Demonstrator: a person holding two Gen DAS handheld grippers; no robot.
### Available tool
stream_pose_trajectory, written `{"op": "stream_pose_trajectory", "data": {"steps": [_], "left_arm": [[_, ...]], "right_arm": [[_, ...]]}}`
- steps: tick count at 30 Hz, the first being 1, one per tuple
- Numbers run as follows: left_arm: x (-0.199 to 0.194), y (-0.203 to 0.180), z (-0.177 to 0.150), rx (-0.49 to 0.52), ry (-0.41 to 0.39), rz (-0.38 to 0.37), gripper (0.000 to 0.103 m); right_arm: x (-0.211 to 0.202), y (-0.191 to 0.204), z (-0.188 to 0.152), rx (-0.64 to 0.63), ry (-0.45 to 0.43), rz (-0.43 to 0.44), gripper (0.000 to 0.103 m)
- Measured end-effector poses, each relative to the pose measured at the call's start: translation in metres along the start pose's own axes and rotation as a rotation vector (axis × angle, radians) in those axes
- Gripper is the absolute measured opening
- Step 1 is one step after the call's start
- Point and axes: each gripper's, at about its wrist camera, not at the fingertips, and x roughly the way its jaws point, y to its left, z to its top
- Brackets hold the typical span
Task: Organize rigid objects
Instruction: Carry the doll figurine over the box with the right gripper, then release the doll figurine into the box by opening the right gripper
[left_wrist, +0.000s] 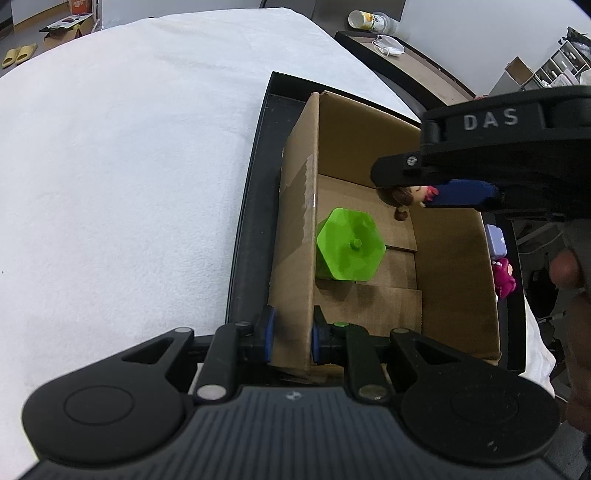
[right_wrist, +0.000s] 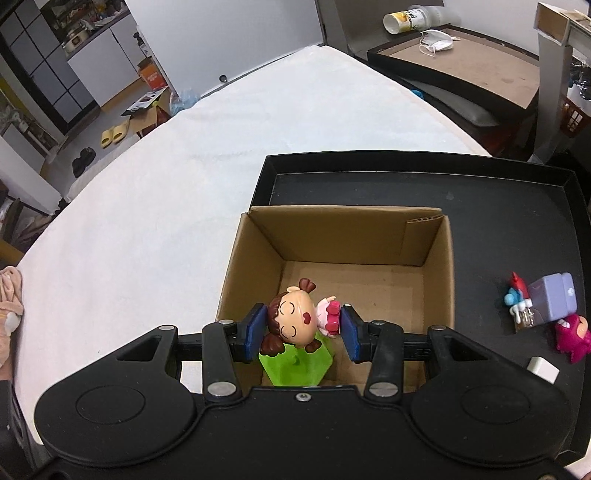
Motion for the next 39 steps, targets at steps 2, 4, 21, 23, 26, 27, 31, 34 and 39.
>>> {"op": "stream_pose_trajectory", "data": {"steps": [2, 4, 21, 23, 26, 27, 31, 34, 39], "left_arm": [[0.0, 0.0, 0.0, 0.002, 0.0, -0.001, 0.018], [0.0, 0.0, 0.0, 0.002, 0.0, -0.002, 0.018], [0.0, 0.0, -0.001, 0.01, -0.003, 0.0, 0.019], [0.0, -0.001, -0.001, 0.011, -0.002, 0.002, 0.019], [0.0, -0.001, -0.001, 0.012, -0.002, 0.005, 0.018], [0.0, -0.001, -0.001, 0.011, -0.002, 0.006, 0.018], [0.0, -0.002, -0.001, 0.013, -0.003, 0.008, 0.018], [0.0, -0.002, -0.001, 0.015, -0.002, 0.011, 0.019], [-0.001, -0.004, -0.001, 0.019, -0.003, 0.02, 0.018]], "right_arm": [[0.002, 0.0, 0.0, 0.0, -0.002, -0.003, 0.043], [0.002, 0.001, -0.001, 0.0, -0.007, 0.003, 0.043], [-0.027, -0.018, -0.006, -0.004, -0.055, 0.015, 0.054], [-0.032, -0.024, -0.008, -0.009, -0.054, 0.012, 0.055], [-0.041, -0.032, -0.01, -0.013, -0.058, 0.008, 0.057], [-0.043, -0.035, -0.011, -0.015, -0.061, 0.006, 0.06], [-0.055, -0.049, -0.017, -0.024, -0.075, -0.006, 0.064], [-0.06, -0.06, -0.02, -0.022, -0.079, -0.014, 0.065], [-0.067, -0.079, -0.024, -0.011, -0.082, -0.028, 0.066]]}}
